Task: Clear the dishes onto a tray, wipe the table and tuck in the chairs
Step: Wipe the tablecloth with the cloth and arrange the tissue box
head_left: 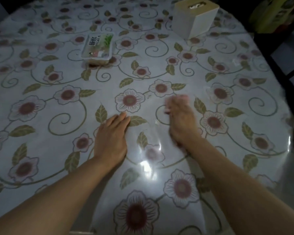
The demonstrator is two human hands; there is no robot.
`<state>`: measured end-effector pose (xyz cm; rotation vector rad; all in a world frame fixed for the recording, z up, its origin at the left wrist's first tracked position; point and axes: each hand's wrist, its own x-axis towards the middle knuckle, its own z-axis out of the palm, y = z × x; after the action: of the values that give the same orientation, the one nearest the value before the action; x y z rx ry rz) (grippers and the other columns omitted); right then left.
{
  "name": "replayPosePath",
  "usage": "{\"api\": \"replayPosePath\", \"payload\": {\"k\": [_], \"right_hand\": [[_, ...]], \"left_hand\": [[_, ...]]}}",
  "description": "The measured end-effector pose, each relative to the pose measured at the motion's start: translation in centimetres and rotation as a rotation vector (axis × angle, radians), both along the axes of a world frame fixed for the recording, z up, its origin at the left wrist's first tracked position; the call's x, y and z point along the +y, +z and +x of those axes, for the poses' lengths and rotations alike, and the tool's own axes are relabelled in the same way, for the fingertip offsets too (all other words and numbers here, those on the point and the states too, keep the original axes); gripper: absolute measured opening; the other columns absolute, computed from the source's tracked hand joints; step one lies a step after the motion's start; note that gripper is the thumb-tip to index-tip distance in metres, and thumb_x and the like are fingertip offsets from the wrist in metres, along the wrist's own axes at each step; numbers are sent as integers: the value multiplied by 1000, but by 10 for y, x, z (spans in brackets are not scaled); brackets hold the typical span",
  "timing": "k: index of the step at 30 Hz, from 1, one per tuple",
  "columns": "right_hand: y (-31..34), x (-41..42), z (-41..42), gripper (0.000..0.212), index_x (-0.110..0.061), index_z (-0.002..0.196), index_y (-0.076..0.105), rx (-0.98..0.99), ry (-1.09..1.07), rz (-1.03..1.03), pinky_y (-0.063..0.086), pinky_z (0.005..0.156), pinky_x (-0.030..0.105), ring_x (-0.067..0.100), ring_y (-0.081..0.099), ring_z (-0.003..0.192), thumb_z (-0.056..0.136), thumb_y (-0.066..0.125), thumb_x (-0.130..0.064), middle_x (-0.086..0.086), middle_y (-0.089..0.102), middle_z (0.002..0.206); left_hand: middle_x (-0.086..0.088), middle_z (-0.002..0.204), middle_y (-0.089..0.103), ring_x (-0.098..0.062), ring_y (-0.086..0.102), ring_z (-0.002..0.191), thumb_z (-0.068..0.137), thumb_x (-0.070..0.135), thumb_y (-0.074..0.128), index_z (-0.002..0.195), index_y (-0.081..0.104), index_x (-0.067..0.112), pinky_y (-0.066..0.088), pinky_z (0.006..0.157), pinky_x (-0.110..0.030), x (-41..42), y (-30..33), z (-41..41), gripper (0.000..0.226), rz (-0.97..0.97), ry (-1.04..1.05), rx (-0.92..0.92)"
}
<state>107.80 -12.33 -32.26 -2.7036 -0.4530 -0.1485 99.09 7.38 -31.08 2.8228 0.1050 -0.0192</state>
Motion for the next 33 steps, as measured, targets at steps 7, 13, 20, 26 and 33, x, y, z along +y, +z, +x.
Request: {"api": "replayPosePath", "payload": {"k": [7,13,20,26,33], "right_hand": [[14,0,-78,63,-20,139,47,103,758,-40,30,114,41,21,37,137,80,60,-4,-1,43,147],[21,-20,24,59,-18,151,16,119,63,-117,11,119,38,25,13,145,96,36,-14,5,15,159],[0,16,-136,52,-18,147,31,29,714,-81,12,120,37,23,4,147,96,35,-19,0,25,156],[17,-63,-68,59,-17,148,27,70,212,-325,17,118,41,27,16,146,90,41,-14,6,18,158],[-2,26,-163,58,-11,144,34,3,108,-139,21,116,47,30,15,144,86,34,-22,9,25,153]], "left_hand": [[-7,140,49,-27,44,129,89,15,32,131,54,7,36,108,-39,1,7,1,48,-83,-27,-104],[-8,137,52,-30,47,127,87,10,37,129,55,6,39,105,-42,5,-3,0,46,-94,-23,-151],[-2,146,42,-23,36,135,88,-4,45,136,47,10,31,111,-39,13,2,1,50,-141,-58,-71],[-4,151,33,-25,28,139,92,1,42,141,39,10,24,115,-38,18,1,0,50,-113,-123,-43],[-2,156,22,-25,20,142,94,6,37,146,30,12,20,115,-41,23,2,1,53,-42,-155,28]]}}
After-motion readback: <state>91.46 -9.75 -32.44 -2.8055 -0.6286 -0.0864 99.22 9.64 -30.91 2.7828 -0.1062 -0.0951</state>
